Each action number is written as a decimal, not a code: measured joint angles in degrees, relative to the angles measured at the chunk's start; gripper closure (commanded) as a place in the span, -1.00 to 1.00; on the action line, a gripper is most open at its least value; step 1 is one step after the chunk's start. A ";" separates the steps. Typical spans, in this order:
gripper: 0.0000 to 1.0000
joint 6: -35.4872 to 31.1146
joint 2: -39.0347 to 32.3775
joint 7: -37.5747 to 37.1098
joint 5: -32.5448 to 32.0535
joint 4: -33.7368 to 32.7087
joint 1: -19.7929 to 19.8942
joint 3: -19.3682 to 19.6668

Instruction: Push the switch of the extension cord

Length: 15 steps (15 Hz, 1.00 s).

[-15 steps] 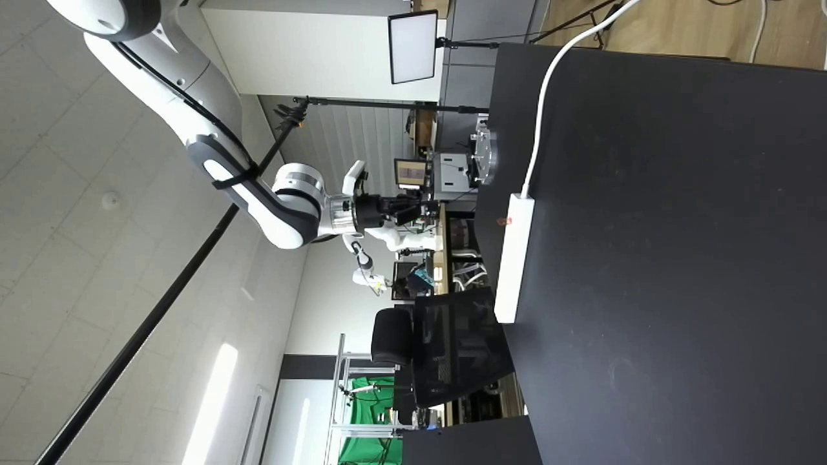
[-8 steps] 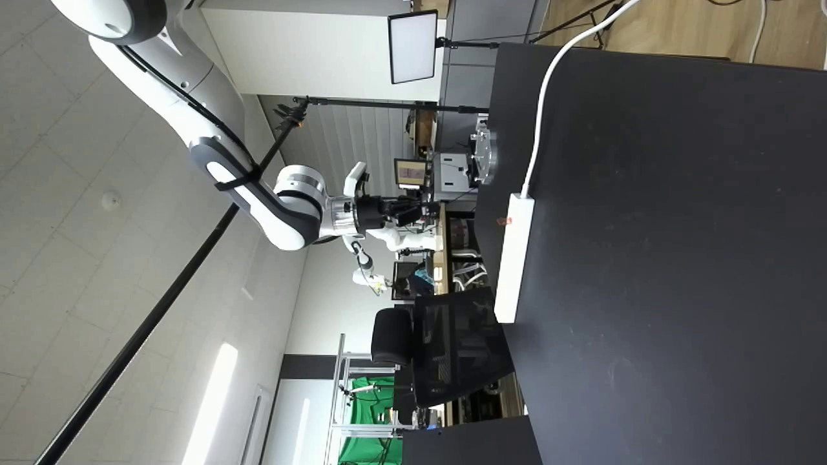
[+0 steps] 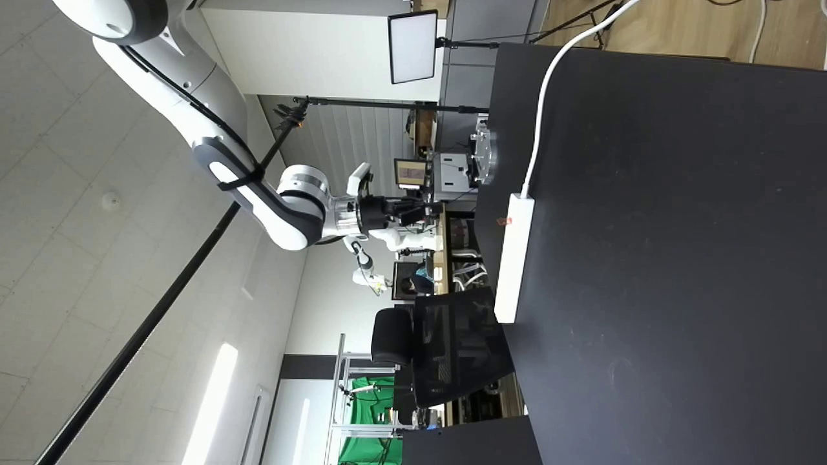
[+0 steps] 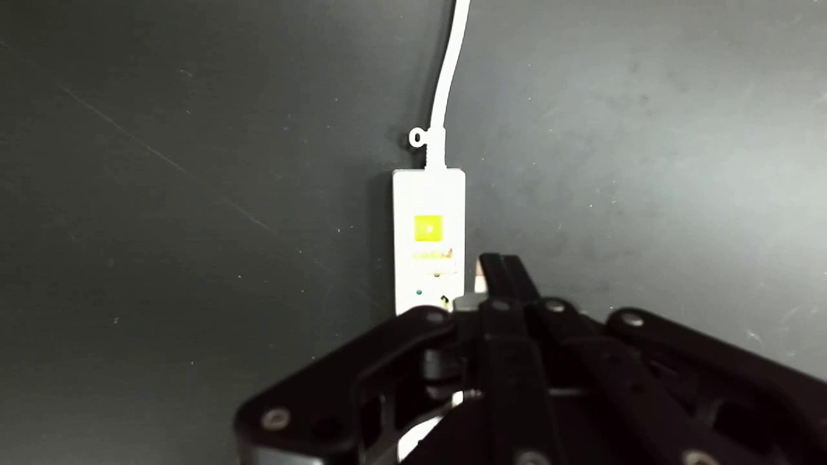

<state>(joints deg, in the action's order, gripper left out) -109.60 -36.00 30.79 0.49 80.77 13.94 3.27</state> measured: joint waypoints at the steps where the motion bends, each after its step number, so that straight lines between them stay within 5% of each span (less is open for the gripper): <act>1: 1.00 -0.29 -0.18 0.94 0.50 0.36 0.47 -0.49; 15: 1.00 -5.63 -7.79 9.66 1.82 4.93 5.29 -1.36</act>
<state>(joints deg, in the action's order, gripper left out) -115.23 -43.79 40.45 2.31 85.70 19.22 1.90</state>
